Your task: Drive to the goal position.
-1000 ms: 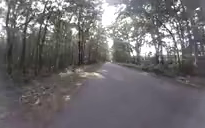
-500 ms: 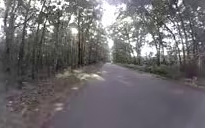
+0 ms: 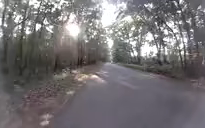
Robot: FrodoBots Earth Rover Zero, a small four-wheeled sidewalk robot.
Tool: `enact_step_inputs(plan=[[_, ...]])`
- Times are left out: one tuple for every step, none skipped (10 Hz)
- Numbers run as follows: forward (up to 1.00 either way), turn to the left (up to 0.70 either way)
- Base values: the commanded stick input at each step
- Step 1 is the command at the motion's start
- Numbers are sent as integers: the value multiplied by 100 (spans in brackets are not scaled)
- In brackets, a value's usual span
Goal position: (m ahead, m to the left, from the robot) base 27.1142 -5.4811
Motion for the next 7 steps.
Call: enact_step_inputs(plan=[[70, -1], [70, -1], [70, -1], [70, -1], [70, -1], [70, -1], [70, -1]])
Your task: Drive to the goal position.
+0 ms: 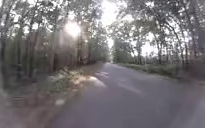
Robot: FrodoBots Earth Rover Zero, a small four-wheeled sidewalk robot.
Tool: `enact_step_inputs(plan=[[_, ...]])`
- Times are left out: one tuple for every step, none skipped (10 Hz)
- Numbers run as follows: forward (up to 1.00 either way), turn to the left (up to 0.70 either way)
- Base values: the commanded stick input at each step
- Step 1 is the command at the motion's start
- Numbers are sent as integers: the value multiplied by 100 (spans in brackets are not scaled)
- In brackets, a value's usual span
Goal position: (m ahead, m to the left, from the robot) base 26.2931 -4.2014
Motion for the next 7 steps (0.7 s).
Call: enact_step_inputs(plan=[[70, -1], [70, -1], [70, -1], [70, -1], [70, -1], [70, -1], [70, -1]])
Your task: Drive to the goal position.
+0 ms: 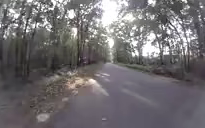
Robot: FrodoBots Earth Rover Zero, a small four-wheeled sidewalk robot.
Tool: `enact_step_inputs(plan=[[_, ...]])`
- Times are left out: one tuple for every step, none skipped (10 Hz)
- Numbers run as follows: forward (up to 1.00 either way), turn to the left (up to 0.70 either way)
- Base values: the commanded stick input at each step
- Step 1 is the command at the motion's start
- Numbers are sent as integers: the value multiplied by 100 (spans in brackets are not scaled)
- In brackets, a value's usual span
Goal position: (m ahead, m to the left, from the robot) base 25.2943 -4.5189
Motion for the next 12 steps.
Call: enact_step_inputs(plan=[[70, -1], [70, -1], [70, -1], [70, -1], [70, -1], [70, -1], [70, -1], [70, -1], [70, -1], [70, -1], [70, -1], [70, -1]])
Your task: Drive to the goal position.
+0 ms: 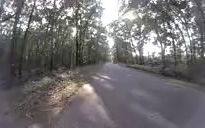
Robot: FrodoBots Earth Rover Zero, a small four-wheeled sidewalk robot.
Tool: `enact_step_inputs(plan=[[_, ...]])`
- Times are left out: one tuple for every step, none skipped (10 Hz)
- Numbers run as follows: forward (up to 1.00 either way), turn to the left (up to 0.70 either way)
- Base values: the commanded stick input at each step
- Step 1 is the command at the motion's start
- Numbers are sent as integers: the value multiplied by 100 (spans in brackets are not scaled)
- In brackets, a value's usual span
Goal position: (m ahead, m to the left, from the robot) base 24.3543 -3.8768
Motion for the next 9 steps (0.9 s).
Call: enact_step_inputs(plan=[[70, -1], [70, -1], [70, -7], [70, -29], [70, -28], [70, -23], [70, -18], [70, -1], [70, -1]])
